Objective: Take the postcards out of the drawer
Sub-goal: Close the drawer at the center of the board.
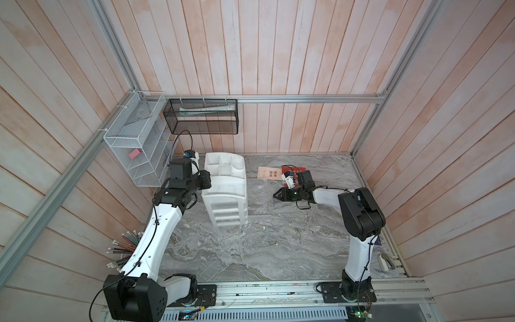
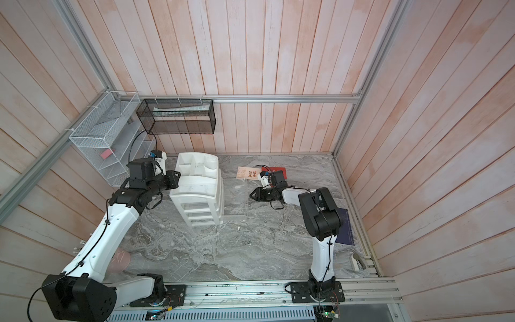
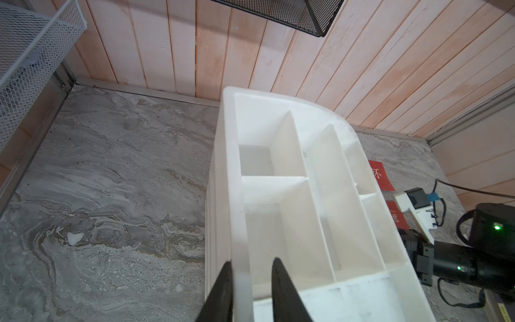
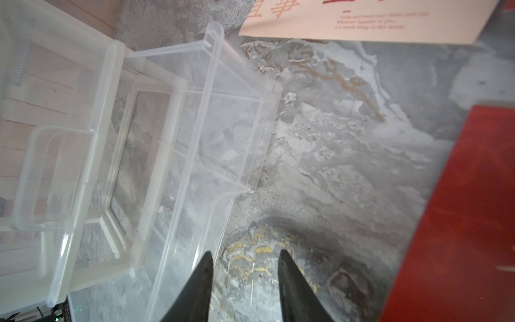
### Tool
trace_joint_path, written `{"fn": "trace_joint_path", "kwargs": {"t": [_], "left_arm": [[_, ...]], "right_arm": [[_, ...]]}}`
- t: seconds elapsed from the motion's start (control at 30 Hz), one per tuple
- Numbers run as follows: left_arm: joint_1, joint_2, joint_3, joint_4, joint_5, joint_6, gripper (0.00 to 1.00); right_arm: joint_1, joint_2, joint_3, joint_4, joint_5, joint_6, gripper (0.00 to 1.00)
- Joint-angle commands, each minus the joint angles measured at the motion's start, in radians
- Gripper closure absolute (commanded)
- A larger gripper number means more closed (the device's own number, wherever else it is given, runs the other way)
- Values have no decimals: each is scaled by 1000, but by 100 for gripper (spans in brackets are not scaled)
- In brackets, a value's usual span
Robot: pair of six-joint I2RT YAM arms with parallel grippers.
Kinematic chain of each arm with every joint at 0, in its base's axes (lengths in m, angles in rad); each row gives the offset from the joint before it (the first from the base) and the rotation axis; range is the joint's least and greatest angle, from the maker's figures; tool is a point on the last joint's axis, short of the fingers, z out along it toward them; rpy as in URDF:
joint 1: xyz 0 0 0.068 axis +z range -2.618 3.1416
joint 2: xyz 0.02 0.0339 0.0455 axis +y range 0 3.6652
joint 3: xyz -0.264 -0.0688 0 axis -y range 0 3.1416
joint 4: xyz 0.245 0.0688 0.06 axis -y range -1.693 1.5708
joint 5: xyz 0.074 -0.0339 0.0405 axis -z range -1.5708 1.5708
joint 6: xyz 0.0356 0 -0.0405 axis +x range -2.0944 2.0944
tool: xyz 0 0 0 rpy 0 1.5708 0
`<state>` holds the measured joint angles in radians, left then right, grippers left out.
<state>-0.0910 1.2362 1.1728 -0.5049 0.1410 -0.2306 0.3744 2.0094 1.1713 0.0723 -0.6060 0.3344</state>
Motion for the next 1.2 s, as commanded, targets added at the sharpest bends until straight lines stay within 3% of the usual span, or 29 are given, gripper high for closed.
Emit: {"fn": "trace_joint_path", "kwargs": {"t": [0.0, 1.17], "left_arm": [[4, 10, 10, 15, 46, -11, 74], [4, 3, -32, 40, 86, -19, 79]], "right_arm": [[16, 31, 38, 32, -28, 18, 61], [207, 192, 268, 1, -67, 52, 61]]}}
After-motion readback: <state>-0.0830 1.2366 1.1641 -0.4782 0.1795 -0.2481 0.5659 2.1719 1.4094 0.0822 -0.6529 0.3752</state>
